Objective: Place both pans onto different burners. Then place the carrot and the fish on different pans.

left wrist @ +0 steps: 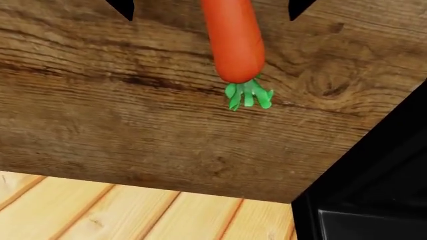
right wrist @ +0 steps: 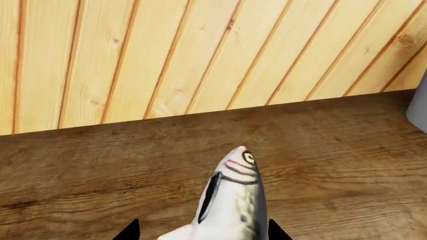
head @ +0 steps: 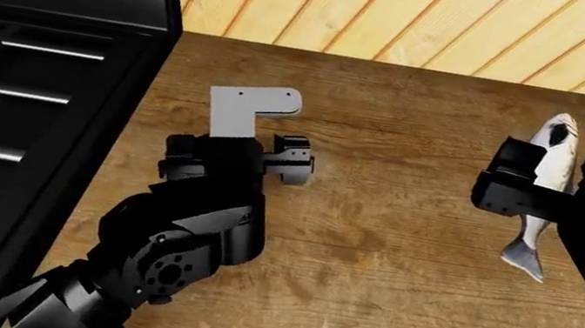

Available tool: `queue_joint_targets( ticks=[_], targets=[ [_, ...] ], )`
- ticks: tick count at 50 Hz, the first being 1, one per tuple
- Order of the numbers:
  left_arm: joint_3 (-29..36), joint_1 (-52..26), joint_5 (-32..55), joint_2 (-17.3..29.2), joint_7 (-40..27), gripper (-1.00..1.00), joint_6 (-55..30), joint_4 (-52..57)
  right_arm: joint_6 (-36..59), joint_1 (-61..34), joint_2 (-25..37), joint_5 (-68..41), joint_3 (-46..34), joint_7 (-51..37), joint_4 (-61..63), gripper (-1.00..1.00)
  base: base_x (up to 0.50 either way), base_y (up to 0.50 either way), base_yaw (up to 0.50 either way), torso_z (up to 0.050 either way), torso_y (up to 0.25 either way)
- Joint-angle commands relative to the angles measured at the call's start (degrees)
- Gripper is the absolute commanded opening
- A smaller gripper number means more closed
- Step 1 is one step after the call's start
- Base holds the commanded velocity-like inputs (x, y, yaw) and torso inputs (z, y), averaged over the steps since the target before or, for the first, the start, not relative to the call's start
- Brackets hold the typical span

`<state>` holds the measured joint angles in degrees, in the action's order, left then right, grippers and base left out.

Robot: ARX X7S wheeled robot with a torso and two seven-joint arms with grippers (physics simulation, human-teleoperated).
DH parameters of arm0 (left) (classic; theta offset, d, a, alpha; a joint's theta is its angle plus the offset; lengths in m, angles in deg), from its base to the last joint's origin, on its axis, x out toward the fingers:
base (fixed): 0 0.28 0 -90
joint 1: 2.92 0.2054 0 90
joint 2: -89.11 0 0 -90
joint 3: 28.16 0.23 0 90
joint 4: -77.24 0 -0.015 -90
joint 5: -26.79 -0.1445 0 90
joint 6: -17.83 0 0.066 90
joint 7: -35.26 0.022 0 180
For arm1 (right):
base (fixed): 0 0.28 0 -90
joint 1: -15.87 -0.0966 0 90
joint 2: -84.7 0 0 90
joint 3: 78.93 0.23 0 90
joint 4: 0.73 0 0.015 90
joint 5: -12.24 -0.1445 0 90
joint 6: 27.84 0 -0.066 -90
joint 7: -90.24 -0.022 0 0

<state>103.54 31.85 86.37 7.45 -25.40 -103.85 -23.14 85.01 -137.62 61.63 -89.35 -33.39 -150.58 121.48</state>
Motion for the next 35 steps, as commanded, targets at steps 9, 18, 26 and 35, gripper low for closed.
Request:
queue_joint_targets(
  ticks=[9,18,26,35],
  targets=[
    [-0.36,1.40,1.86,0.49,-0.09,-1.00,2.35,0.91,0.67,-0.30,0.06,1.07,0.65,0.66,0.11,-1.00,0.00,0.00,0.00,0.000,0.000],
    [-0.15,1.64,1.82,0.66,0.98,-1.00,3.22,1.35,0.59,0.00,-0.06,1.22,0.66,0.98,0.11,-1.00,0.00,0.00,0.00,0.000,-0.003],
    [0.03,2.00,2.12,0.82,1.69,-1.00,3.60,1.63,0.53,0.20,-0.11,1.18,0.71,1.16,0.27,-1.00,0.00,0.00,0.00,0.000,0.052],
    [0.12,2.16,4.09,1.22,2.95,-1.00,2.55,2.46,0.02,0.51,-0.35,1.14,0.92,1.35,0.46,-1.00,0.00,0.00,0.00,0.000,0.250]
  ],
)
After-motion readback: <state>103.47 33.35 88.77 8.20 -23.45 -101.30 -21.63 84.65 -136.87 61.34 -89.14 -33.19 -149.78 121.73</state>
